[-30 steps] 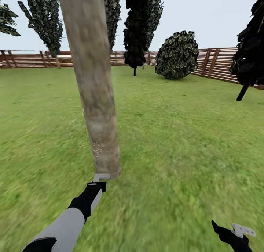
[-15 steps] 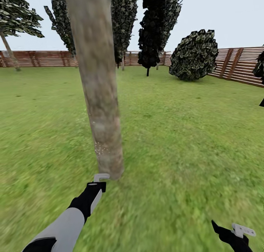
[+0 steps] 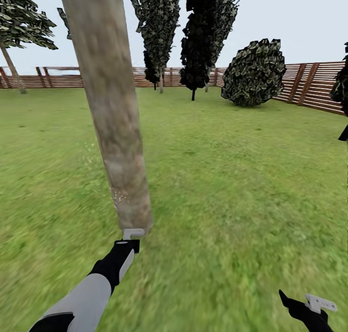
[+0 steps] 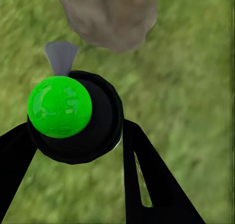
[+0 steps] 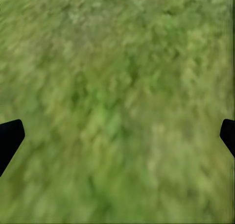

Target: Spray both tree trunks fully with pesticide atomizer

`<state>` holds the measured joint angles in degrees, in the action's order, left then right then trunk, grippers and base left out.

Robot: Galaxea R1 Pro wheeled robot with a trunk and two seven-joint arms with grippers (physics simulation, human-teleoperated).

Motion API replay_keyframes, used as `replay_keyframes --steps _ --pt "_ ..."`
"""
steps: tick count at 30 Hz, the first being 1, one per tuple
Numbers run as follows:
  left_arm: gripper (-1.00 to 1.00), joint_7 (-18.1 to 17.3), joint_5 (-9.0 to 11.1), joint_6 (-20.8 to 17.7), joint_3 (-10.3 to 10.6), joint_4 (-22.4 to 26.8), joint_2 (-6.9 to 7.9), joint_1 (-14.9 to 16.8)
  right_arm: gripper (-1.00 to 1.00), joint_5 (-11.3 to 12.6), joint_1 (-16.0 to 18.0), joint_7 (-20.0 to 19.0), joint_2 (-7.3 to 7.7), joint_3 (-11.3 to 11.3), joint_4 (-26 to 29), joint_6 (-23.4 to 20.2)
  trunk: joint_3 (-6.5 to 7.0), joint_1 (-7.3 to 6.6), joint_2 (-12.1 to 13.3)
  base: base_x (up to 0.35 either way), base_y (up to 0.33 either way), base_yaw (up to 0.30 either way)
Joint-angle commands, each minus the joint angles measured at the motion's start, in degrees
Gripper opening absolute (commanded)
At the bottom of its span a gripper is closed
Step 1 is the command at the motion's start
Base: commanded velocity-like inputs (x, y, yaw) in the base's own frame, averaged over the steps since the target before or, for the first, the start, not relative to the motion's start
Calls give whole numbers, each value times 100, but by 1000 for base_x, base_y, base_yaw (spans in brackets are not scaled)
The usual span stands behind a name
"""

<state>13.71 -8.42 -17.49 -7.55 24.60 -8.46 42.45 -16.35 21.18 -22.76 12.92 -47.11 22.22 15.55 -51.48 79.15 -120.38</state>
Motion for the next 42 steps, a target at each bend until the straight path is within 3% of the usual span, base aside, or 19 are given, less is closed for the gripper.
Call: replay_keyframes --steps 1,11,15,18,23,25,27,31,35,37,40,42 --pt "-100 0 -2 4 0 1 4 0 100 0 0 0 0 0 1 0 0 0 0 72 -270 24" --pt "-100 -32 -14 -4 47 101 6 8 100 0 0 0 1 -1 1 1 0 0 0 41 -80 250" --pt "-100 -19 -16 -190 52 120 -41 150 100 0 0 0 0 -1 -15 1 0 0 0 0 0 41" --pt "-100 -39 -11 -615 44 124 -154 569 100 0 0 0 0 0 -104 1 0 0 0 0 0 3" --pt "-100 -44 -9 -1027 43 170 -154 999 100 0 0 0 0 0 -124 1 0 0 0 0 0 0" --pt "-100 -46 -11 -1228 42 440 -154 996 100 0 0 0 0 0 -128 1 0 0 0 0 0 0" --pt "-100 -61 -11 -2047 21 1626 36 945 100 0 2 0 0 0 -130 1 0 0 0 0 0 0" --pt "-100 -77 -11 -2200 11 1774 62 938 100 0 0 0 0 0 -130 1 0 0 0 0 0 0" --pt "-100 -204 -5 -2312 15 2126 278 937 100 0 0 0 0 0 -130 1 0 0 0 0 0 0" --pt "-100 -216 -9 -2395 47 2166 300 933 100 0 0 0 0 0 -130 1 0 0 0 0 0 0" --pt "-100 -236 -6 -2428 116 2179 218 932 100 0 0 0 0 0 -130 1 0 0 0 0 0 0" --pt "-100 -400 -9 -2469 334 2185 76 939 100 0 0 0 0 0 -130 1 0 0 0 0 0 0"
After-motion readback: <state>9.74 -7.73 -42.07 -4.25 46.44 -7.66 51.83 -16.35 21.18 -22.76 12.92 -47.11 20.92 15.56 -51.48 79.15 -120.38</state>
